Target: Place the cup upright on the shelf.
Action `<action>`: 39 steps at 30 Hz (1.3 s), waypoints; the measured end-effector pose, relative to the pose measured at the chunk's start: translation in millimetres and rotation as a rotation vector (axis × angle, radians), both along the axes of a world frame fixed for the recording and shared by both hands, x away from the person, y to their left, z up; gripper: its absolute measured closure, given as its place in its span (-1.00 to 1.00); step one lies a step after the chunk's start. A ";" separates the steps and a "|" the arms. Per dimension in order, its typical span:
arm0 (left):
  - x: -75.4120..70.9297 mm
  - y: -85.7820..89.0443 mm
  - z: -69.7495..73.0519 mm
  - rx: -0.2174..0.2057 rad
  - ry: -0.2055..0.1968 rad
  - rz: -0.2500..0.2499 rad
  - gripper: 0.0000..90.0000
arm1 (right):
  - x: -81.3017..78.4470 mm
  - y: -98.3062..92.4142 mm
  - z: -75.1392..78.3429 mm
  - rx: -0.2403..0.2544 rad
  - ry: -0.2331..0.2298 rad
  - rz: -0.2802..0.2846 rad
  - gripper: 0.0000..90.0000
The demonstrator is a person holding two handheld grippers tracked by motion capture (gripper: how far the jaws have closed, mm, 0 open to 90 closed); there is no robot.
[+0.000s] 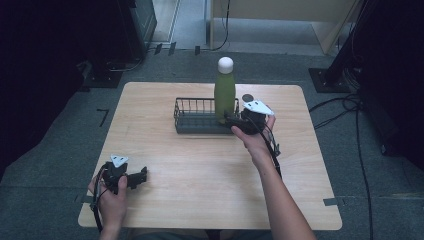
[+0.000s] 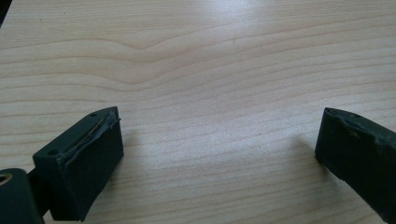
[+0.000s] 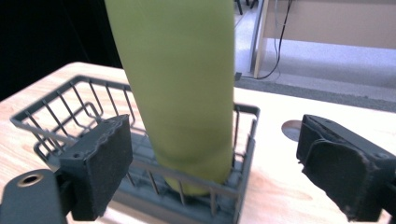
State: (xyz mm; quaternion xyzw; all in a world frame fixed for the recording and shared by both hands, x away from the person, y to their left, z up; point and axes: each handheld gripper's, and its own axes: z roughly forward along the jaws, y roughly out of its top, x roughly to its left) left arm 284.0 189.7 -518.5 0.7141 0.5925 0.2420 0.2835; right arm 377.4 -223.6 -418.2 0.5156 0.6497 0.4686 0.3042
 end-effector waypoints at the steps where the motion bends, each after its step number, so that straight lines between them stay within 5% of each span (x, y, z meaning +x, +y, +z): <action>1: 0.0 0.0 0.0 0.000 0.000 0.000 -0.97 | -1.5 -1.6 -1.3 0.001 0.001 -0.002 -0.79; 7: 0.0 0.0 0.0 0.000 0.000 0.000 -0.97 | -15.3 -14.4 -9.5 -0.011 0.012 -0.021 -0.93; 39: 0.0 -0.1 0.1 0.000 0.000 0.000 -0.97 | -73.2 -100.1 -64.1 0.003 0.111 -0.157 -0.95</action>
